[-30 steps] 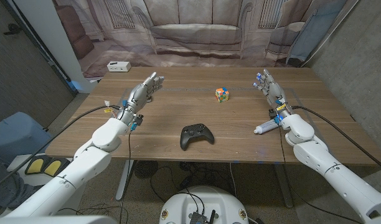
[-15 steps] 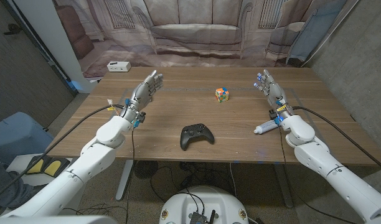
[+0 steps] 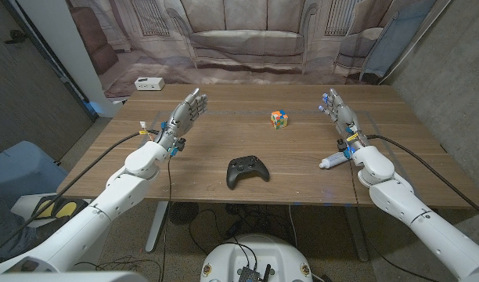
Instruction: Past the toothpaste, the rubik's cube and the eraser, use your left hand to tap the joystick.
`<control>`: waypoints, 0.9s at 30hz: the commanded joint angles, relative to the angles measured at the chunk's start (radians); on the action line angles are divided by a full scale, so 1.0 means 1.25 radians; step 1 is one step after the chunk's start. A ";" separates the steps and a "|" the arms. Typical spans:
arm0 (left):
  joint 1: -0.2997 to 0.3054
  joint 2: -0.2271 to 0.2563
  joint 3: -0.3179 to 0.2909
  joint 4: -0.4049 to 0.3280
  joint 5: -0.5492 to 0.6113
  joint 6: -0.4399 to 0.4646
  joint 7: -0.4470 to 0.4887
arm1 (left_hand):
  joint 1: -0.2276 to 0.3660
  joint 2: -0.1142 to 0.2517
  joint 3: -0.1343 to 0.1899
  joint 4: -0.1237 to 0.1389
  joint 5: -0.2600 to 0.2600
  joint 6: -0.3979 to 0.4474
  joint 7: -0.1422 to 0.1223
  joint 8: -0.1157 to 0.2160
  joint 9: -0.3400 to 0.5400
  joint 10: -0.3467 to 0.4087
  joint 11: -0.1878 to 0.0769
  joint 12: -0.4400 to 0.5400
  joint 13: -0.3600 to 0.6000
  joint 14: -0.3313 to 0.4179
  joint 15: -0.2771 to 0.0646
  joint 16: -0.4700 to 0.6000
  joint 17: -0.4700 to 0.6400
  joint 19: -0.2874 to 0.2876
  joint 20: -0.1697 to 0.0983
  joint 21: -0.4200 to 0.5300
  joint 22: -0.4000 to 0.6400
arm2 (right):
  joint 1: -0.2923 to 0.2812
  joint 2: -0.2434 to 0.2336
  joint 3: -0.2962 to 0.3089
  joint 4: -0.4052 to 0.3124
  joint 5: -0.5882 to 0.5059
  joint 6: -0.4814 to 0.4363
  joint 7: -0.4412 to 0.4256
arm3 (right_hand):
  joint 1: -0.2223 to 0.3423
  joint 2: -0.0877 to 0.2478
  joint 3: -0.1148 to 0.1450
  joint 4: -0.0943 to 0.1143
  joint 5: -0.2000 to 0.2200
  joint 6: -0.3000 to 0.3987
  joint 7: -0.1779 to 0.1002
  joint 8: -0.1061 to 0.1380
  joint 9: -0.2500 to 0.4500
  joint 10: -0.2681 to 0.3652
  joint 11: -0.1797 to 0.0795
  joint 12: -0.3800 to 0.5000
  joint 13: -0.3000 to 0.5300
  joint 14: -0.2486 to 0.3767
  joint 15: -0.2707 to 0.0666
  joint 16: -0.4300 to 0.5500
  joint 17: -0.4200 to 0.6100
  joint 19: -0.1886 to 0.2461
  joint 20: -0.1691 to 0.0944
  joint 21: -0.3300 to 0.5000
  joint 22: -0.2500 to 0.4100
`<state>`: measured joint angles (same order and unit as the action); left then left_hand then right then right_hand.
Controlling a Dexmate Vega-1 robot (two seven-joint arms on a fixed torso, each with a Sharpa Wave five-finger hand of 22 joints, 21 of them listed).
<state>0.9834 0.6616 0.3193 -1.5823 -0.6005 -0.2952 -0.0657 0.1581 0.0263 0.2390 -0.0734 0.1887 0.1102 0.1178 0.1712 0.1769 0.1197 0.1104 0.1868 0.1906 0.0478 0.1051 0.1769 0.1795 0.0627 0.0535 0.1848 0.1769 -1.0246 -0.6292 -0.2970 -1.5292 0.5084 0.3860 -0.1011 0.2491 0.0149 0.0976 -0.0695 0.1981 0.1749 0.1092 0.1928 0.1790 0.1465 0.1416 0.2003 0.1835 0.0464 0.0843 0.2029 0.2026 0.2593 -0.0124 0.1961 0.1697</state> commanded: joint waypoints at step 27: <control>-0.042 -0.057 0.025 0.072 -0.014 -0.015 0.028 | -0.005 0.001 -0.003 -0.003 0.002 0.056 -0.012 0.023 0.000 0.047 -0.018 0.025 0.002 0.040 -0.016 0.015 0.000 0.014 0.002 0.011 0.002 | 0.007 0.006 0.008 0.047 0.058 -0.009 0.042 | -0.007 0.001 -0.001 -0.009 0.000 0.017 -0.036 0.005 0.004 0.017 -0.016 0.002 0.003 0.021 -0.013 0.008 0.002 0.021 0.001 0.004 0.002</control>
<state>0.9358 0.5996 0.3445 -1.4901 -0.6259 -0.3150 -0.0470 0.1528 0.0211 0.2390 -0.0732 0.1887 0.1700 0.1018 0.1896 0.1769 0.1681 0.0840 0.2111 0.1908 0.0878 0.0874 0.1924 0.1766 0.0700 0.0536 0.1895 0.1769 -1.0317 -0.6333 -0.2819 -1.5104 0.5553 0.3664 -0.0747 0.2492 0.0149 0.0933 -0.0738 0.1981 0.1945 0.0711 0.1928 0.1790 0.1628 0.1251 0.2003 0.1835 0.0661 0.0714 0.2089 0.2024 0.2827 -0.0108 0.1962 0.1697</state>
